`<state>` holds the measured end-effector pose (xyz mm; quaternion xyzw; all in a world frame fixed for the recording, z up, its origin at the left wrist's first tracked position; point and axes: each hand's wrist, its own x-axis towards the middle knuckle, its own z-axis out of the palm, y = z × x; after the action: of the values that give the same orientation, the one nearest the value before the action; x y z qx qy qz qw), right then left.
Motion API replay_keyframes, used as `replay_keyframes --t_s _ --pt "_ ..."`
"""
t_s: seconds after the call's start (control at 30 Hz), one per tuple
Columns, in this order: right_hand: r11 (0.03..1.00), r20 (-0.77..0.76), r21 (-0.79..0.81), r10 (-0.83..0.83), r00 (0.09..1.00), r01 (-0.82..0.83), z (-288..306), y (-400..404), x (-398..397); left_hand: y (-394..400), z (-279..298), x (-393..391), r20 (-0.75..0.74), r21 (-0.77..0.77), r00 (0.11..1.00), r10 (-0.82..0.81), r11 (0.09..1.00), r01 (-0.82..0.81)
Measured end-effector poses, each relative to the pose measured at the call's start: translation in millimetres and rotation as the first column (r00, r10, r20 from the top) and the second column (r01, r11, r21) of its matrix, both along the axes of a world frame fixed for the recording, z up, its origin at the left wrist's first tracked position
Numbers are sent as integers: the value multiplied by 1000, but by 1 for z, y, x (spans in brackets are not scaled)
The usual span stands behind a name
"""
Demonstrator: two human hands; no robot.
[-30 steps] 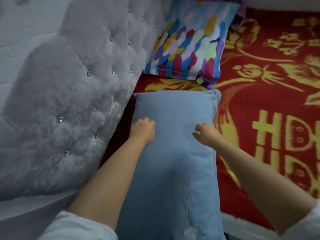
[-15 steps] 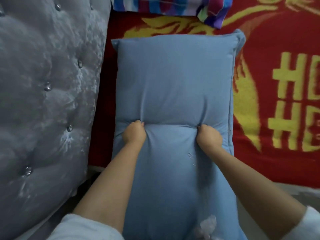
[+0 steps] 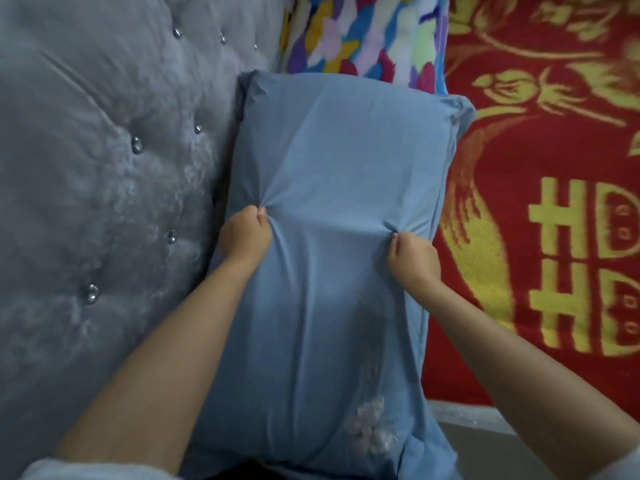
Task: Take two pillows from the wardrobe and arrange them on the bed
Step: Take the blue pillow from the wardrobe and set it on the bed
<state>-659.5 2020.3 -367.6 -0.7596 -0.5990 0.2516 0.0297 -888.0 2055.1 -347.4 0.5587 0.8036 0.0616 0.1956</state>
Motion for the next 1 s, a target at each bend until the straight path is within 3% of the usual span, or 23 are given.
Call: replay_keyframes --t_s 0.13,0.27,0.43,0.57,0.7,0.83,1.0 --pt "974 -16 -227 4 1000 -8 -12 53 -7 43 0 -2 14 -76 1000 13 997 -12" --pt "896 -28 -416 160 987 -157 -26 54 -13 24 -26 19 -28 -168 984 -174 971 167" --pt "840 -47 -490 240 970 -232 -28 22 -15 -20 -42 29 -59 -302 962 -266 924 237" --pt "846 -74 -419 331 941 -330 -8 19 -18 -40 -26 36 -86 -276 972 -220 942 189" --pt "803 -114 -270 522 845 -532 29 18 -23 -70 3 45 -143 -214 985 -98 975 66" --pt "682 -36 -60 728 685 -729 70 -7 -20 -128 47 58 -213 -106 969 121 983 -146" --pt "496 89 189 851 518 -848 129 -71 -41 -238 107 77 -351 1 861 367 920 -392"
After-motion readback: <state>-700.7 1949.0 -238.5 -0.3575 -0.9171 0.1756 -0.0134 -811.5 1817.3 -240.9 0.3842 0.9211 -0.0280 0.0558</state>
